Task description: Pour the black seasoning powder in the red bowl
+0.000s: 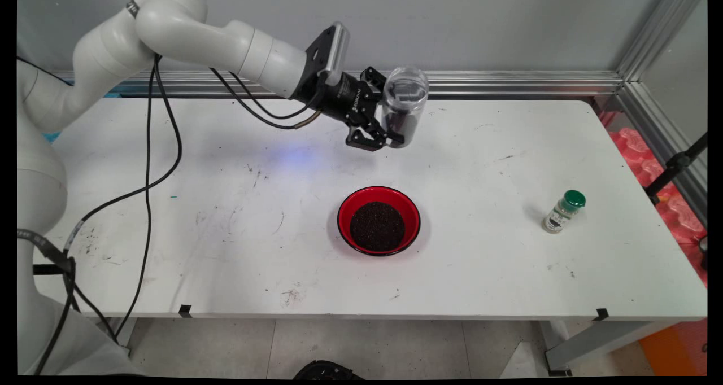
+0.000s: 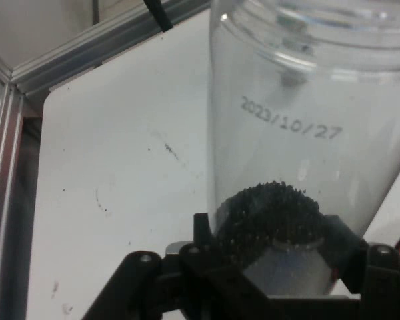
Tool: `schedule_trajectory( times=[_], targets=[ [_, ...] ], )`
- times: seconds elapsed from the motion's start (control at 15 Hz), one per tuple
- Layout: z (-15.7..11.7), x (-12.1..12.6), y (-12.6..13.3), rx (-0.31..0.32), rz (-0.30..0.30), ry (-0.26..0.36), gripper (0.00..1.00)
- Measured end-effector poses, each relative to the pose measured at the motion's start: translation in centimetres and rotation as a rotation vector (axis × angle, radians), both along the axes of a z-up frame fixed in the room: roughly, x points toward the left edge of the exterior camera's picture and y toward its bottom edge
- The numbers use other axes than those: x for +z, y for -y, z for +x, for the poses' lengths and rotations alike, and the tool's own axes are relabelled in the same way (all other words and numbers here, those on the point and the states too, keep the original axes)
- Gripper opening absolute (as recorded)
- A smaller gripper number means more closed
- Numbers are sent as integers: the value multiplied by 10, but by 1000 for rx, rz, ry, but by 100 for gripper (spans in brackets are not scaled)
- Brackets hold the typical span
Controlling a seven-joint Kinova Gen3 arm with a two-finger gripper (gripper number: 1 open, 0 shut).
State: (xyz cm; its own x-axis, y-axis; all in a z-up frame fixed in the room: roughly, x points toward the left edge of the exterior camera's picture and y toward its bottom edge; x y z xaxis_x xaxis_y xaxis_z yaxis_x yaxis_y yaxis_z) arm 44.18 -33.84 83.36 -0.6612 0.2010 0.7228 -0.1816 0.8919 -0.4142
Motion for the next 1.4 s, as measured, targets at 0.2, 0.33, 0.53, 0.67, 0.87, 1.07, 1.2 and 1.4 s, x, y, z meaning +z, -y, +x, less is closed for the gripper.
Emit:
schedule_trajectory(
  times=[0.2,0.33,0.53,0.67,0.87,1.07,1.2,1.4],
  targets=[
    [4,-3,-4,-38,-53,53,0],
    [7,-6,-6,-66,-94,94,0],
    [9,-9,-9,-105,-153,152,0],
    [9,-12,-10,-130,-194,190,0],
    [8,-17,-11,-169,-253,243,0],
    [6,-20,-12,-207,-311,297,0],
    [4,-23,-13,-227,-345,328,0],
    [2,-26,-14,-258,-403,387,0]
  ],
)
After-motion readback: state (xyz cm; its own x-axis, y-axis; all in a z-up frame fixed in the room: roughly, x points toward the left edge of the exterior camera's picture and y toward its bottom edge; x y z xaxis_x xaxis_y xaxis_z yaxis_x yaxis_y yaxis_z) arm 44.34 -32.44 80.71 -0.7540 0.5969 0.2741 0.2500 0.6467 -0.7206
